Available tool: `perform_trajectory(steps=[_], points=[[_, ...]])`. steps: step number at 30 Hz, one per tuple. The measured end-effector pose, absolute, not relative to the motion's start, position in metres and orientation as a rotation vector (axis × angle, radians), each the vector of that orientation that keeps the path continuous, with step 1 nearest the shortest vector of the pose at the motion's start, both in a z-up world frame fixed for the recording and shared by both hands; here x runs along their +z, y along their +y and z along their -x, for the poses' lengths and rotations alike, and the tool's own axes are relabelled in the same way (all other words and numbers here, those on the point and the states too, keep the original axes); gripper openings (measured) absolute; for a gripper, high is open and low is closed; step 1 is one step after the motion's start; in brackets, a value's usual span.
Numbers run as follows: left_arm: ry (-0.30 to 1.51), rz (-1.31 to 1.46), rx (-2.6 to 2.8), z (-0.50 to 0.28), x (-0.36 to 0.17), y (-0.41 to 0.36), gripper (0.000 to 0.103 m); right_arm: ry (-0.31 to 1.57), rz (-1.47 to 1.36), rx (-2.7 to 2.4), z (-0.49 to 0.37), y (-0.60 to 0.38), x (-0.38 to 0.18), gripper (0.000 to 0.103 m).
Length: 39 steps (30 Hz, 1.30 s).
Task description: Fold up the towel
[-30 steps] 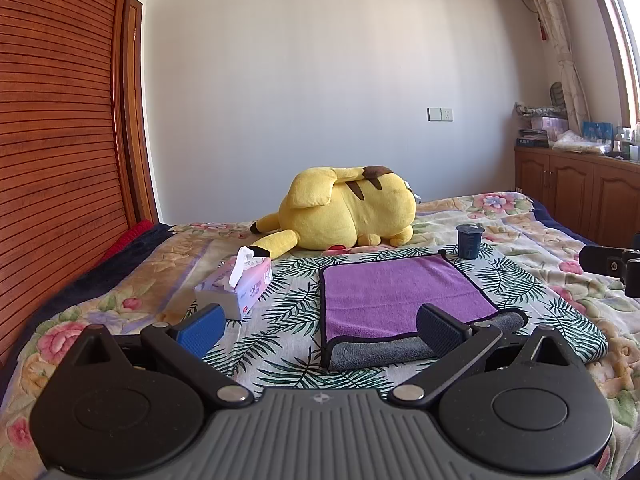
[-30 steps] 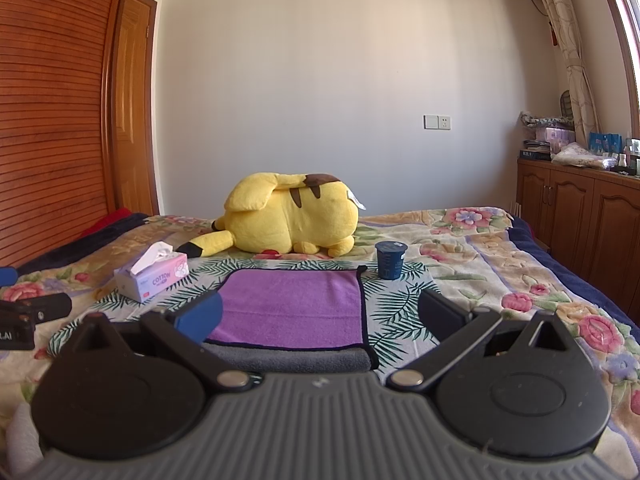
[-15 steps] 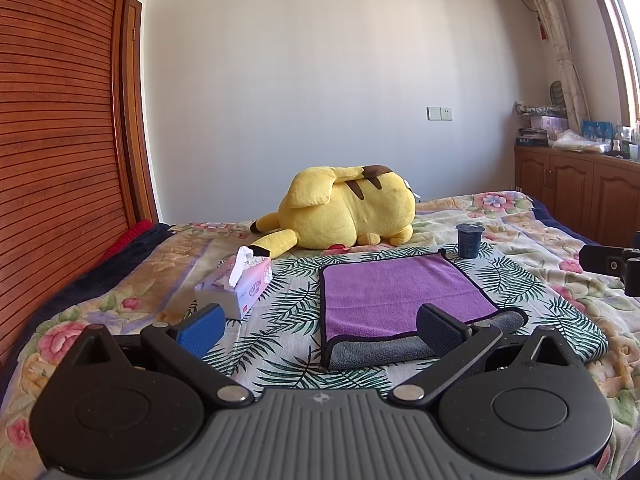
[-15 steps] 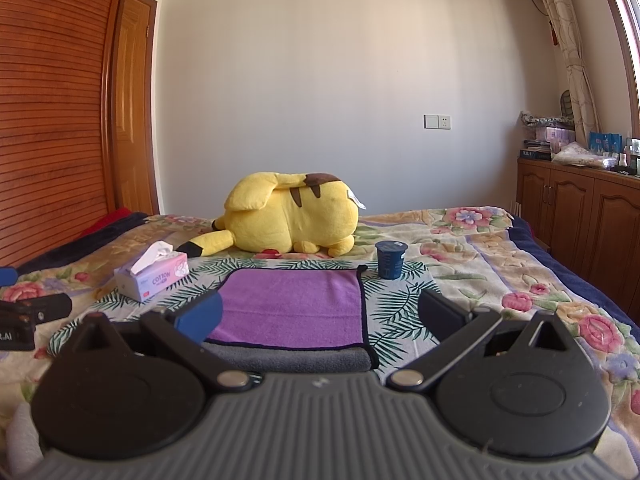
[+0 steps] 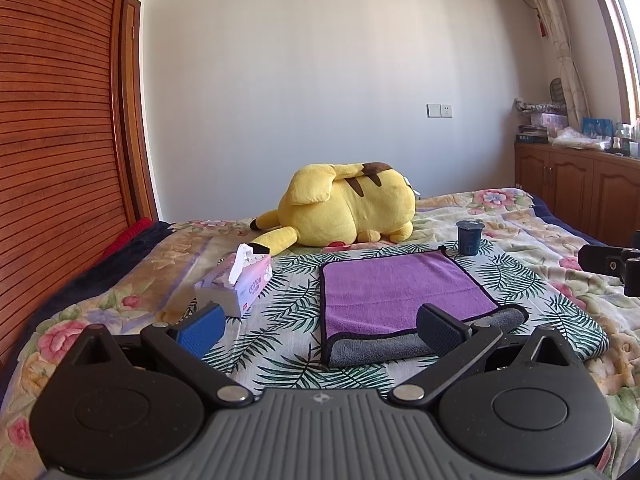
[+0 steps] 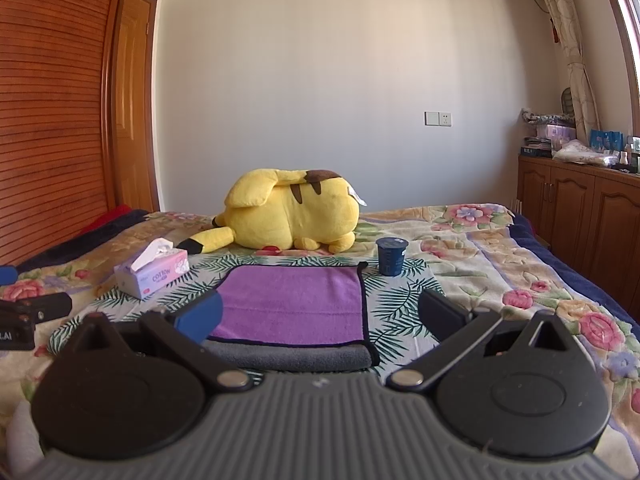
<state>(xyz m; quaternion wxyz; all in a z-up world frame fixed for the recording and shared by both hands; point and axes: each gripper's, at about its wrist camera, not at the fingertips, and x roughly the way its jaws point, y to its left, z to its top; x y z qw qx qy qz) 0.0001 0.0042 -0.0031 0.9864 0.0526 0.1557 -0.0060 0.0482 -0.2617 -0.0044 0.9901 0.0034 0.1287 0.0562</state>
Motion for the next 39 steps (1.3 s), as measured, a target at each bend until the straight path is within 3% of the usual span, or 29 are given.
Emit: perform_trajectory(steps=[39], points=[[0.474, -0.121, -0.058, -0.096, -0.013, 0.011, 0.085, 0.461, 0.080, 0.191, -0.141, -0.256, -0.034, 0.103]])
